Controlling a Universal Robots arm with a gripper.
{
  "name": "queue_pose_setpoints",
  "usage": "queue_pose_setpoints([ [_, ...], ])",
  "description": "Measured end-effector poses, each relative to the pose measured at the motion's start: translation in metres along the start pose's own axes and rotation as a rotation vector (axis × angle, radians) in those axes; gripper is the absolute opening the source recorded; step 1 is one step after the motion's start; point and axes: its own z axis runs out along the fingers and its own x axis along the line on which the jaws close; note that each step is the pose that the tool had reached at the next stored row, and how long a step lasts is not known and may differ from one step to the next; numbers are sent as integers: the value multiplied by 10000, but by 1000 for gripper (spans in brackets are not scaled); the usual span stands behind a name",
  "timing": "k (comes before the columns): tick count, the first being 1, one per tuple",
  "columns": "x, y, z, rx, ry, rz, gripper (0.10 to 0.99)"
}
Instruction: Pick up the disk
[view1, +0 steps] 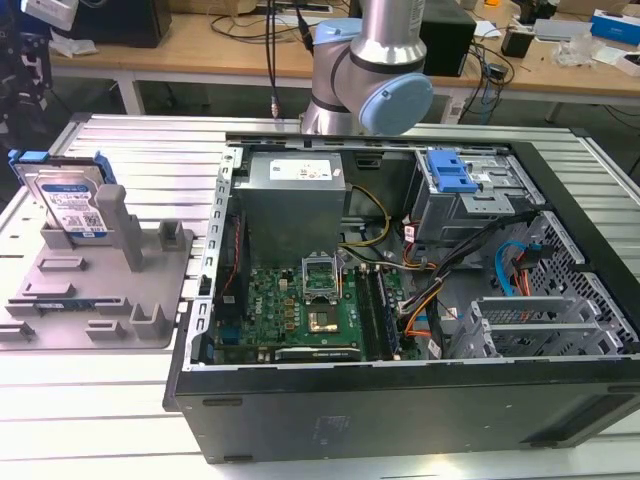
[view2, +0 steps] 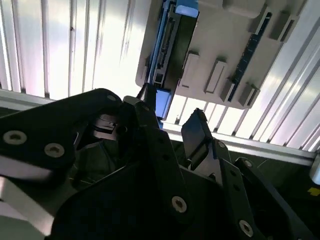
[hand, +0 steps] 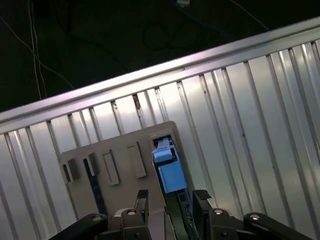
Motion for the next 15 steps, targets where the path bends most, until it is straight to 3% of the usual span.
queue_pose_setpoints([
  [5,0,0,3,57,-19,-1098,482],
  [10,0,2,3,60,-17,-1180,482],
  [15,-56,29,5,63,-18,-1223,482],
])
